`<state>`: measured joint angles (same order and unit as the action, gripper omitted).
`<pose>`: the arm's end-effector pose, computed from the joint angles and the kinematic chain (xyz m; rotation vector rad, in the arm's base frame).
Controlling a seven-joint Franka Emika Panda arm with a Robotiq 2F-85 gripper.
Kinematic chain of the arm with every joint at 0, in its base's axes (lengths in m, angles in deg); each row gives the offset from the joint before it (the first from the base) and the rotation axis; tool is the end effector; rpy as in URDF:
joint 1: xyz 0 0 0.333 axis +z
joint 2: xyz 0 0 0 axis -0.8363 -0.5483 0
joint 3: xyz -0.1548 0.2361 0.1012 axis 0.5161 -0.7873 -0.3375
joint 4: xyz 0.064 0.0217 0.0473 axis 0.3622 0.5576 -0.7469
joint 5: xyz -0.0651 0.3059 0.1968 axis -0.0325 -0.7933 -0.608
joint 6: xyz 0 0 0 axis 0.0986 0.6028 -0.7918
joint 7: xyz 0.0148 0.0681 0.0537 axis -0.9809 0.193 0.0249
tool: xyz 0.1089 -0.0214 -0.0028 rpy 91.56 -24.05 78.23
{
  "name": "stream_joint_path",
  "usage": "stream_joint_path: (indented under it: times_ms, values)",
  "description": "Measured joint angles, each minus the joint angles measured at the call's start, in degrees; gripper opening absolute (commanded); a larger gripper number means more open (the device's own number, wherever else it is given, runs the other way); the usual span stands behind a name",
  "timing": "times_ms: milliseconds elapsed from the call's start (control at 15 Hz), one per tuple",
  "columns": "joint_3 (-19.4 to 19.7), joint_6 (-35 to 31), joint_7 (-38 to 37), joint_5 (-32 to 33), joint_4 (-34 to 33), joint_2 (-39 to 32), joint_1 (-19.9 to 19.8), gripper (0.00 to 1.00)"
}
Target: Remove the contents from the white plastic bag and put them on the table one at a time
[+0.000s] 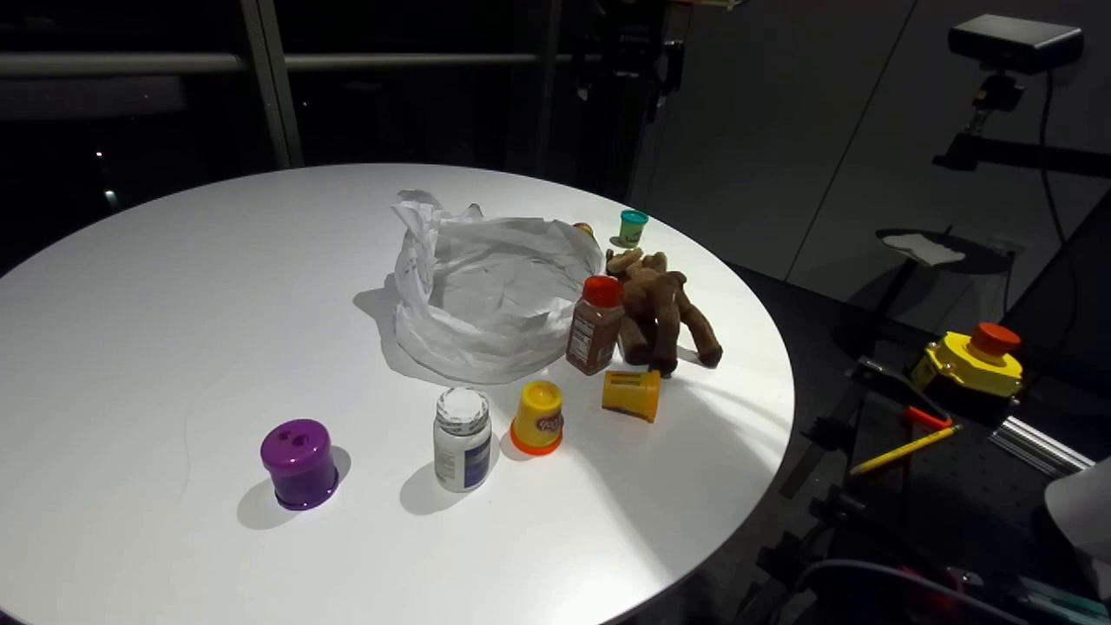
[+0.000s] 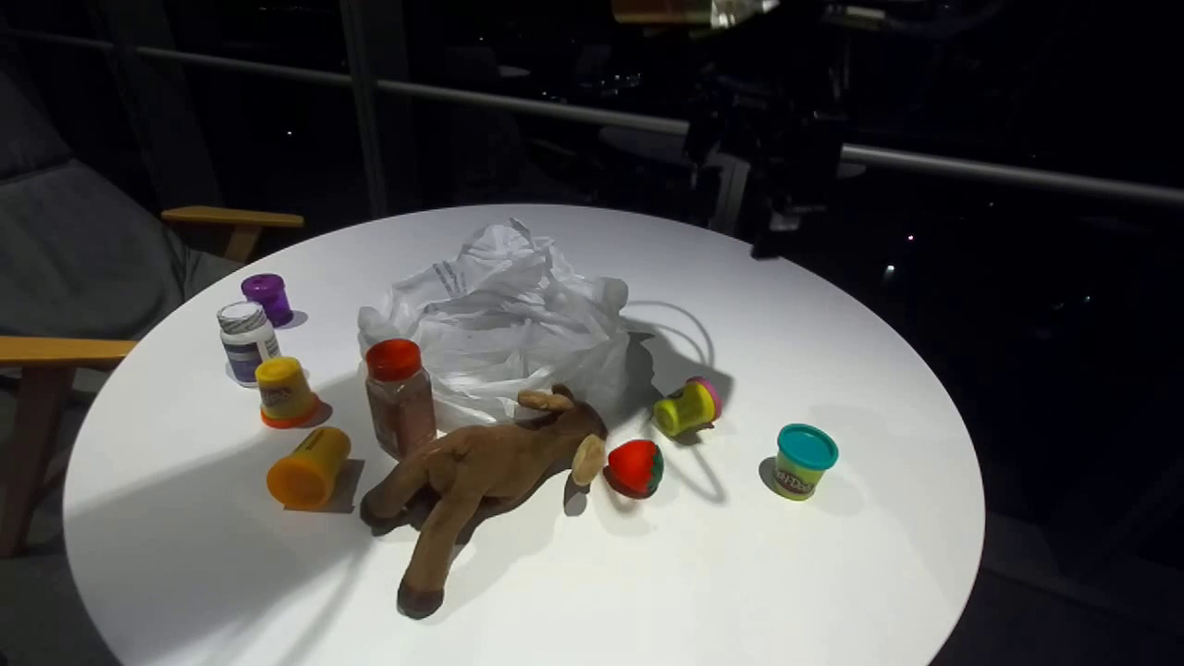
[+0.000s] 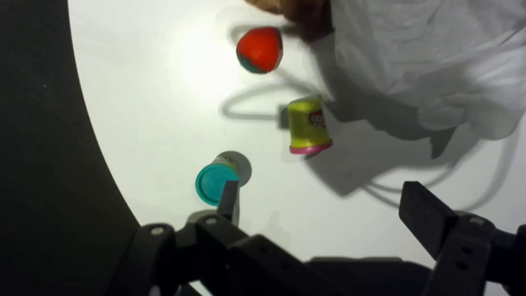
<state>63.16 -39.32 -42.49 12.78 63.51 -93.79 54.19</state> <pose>0.6149 -0.1315 0.3413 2.8938 -1.1334 -0.0127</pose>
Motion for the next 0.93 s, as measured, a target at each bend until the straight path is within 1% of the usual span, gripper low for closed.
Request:
stream_joint_path:
  times_ms: [200, 333, 467, 733, 933]
  values:
    - [-3.7, 11.5, 3.3, -2.6, -0.1, 7.4, 0.3, 1.00]
    - [-5.9, 19.0, 4.1, -3.3, -0.4, 11.8, 1.2, 1.00]
    - [-7.8, 25.0, 4.1, -3.3, -0.9, 15.9, 2.5, 1.00]
    - [-11.0, 32.0, 3.9, -3.0, -2.1, 22.6, 5.2, 1.00]
    - [-12.0, 33.9, 3.7, -3.0, -2.3, 25.5, 6.0, 1.00]
